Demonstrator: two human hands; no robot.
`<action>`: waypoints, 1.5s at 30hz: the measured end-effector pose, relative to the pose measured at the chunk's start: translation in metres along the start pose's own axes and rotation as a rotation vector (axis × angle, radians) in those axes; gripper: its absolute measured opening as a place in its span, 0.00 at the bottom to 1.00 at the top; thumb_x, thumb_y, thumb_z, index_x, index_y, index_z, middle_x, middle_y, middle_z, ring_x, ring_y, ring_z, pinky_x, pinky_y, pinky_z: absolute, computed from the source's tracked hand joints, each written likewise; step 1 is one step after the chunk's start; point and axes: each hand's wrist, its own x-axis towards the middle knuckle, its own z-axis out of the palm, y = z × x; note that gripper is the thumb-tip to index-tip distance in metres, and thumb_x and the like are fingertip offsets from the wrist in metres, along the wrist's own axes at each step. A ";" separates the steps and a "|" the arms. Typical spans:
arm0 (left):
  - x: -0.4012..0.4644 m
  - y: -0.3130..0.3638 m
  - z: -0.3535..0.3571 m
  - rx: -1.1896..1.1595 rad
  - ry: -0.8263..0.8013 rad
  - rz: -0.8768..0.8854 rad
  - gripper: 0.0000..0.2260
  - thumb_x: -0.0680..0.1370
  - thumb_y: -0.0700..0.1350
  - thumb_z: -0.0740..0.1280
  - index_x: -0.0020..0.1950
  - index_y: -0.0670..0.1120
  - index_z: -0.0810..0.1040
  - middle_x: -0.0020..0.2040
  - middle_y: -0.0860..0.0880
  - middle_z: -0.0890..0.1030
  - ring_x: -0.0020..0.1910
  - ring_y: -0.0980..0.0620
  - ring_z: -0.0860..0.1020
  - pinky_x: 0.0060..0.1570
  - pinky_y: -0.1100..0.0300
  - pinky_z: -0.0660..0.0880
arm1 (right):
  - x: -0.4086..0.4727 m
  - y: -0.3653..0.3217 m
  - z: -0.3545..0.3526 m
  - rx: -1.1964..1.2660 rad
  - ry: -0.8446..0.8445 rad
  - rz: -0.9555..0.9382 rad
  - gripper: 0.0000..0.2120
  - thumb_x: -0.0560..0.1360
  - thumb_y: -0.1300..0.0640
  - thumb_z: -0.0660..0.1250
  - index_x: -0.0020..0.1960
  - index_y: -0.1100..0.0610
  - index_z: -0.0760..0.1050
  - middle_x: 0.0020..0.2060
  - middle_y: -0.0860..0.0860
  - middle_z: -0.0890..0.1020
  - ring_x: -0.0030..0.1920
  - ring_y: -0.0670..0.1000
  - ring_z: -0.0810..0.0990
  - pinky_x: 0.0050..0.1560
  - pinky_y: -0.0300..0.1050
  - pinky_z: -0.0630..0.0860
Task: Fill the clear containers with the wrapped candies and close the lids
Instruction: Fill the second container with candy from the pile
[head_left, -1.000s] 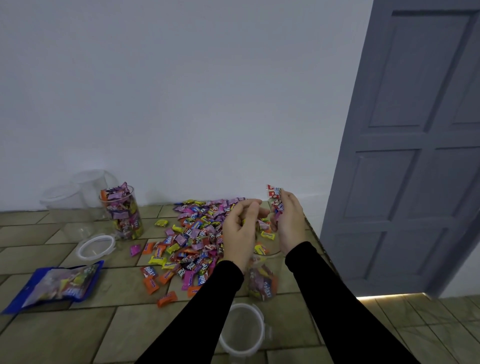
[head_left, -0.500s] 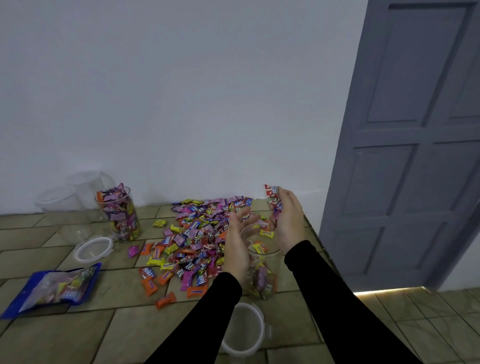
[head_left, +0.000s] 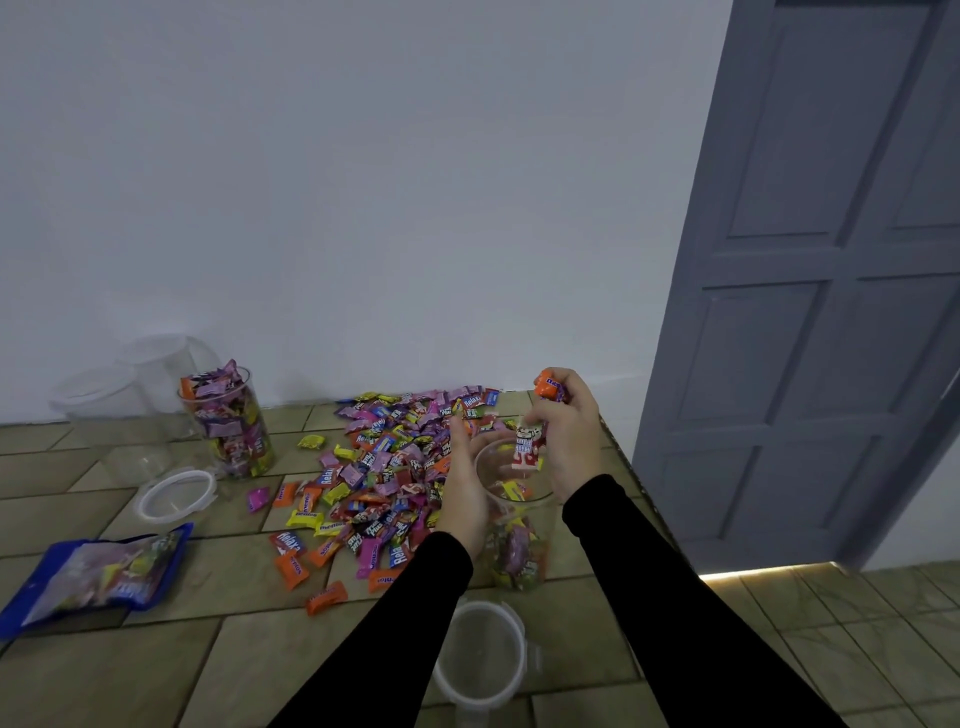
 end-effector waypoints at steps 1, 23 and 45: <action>0.001 -0.001 -0.001 -0.006 0.009 -0.001 0.32 0.68 0.72 0.52 0.43 0.50 0.85 0.53 0.40 0.83 0.42 0.42 0.81 0.39 0.49 0.74 | -0.001 -0.001 0.000 -0.025 -0.008 -0.017 0.17 0.65 0.76 0.61 0.46 0.57 0.72 0.34 0.51 0.70 0.35 0.51 0.69 0.34 0.44 0.69; 0.004 -0.002 0.004 -0.181 -0.013 0.002 0.31 0.81 0.62 0.51 0.43 0.37 0.80 0.40 0.39 0.83 0.39 0.44 0.81 0.41 0.55 0.78 | -0.009 -0.004 0.003 -0.094 -0.173 -0.074 0.08 0.57 0.63 0.57 0.30 0.64 0.74 0.44 0.57 0.83 0.42 0.50 0.80 0.33 0.37 0.75; 0.000 0.008 -0.103 0.594 0.351 0.286 0.11 0.78 0.57 0.61 0.45 0.53 0.78 0.46 0.47 0.80 0.48 0.46 0.76 0.47 0.51 0.70 | -0.012 0.027 0.097 -0.847 -0.483 -0.170 0.05 0.75 0.56 0.62 0.47 0.54 0.75 0.38 0.48 0.78 0.41 0.50 0.78 0.44 0.45 0.74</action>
